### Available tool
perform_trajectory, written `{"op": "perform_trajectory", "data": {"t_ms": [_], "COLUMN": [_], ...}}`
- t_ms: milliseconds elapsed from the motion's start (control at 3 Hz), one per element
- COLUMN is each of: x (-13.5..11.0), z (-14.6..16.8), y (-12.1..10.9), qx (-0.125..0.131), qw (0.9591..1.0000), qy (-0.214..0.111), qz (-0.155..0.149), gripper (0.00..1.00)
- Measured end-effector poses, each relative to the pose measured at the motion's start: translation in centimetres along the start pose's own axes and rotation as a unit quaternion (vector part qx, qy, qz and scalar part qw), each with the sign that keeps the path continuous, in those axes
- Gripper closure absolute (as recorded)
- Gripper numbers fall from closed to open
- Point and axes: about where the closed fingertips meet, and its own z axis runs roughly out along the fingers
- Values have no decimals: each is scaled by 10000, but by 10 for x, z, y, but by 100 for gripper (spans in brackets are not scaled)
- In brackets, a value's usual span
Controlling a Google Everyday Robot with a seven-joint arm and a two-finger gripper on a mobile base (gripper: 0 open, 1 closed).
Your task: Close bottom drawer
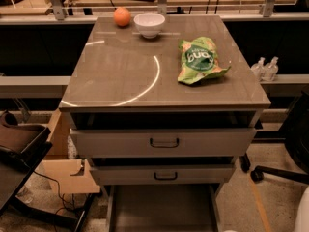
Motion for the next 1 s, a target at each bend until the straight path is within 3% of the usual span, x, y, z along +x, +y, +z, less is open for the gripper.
{"op": "perform_trajectory", "data": {"t_ms": [667,1000], "x": [0,6], "z": [-6,-15], "y": [1,7], "qx": [1,99], "qw": [10000,9996], "qy": [1,271], "qz": [0,35], "gripper": [100,100]}}
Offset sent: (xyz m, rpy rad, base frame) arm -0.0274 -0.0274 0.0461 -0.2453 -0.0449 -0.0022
